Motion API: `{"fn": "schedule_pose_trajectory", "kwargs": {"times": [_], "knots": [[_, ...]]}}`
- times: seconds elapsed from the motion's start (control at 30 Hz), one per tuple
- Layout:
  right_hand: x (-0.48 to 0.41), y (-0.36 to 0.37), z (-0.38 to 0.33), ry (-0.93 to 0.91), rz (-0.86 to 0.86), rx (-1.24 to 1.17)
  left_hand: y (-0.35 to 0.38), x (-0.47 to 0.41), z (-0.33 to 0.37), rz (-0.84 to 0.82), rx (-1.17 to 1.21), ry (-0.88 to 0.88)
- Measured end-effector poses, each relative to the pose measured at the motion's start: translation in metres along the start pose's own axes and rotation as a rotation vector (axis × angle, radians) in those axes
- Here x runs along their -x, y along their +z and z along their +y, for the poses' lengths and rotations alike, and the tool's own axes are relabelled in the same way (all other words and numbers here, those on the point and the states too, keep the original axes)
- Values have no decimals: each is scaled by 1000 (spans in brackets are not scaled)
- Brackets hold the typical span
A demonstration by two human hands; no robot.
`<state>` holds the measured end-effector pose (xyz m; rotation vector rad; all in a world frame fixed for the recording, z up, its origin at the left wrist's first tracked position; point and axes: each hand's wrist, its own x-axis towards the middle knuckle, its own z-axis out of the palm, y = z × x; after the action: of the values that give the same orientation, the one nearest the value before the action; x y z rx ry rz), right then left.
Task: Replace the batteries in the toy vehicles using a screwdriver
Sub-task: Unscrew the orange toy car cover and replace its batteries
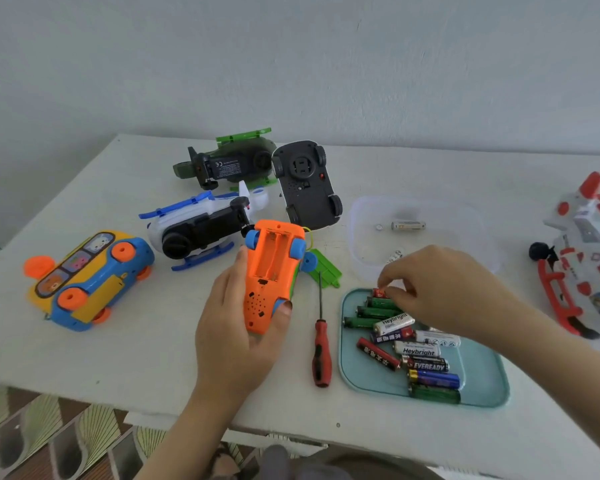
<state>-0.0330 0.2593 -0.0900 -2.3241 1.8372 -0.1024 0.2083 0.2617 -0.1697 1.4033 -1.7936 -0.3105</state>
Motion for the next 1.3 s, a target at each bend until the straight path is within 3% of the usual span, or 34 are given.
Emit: {"fn": "schedule_pose_trajectory", "kwargs": {"times": [0.8,1.3], "knots": [[1,9,8,-18,-80,216,10,-9,-11,23,147,87],[-2,9,2,-43,-156,259,15,-14,-23,-122,296,22]]}}
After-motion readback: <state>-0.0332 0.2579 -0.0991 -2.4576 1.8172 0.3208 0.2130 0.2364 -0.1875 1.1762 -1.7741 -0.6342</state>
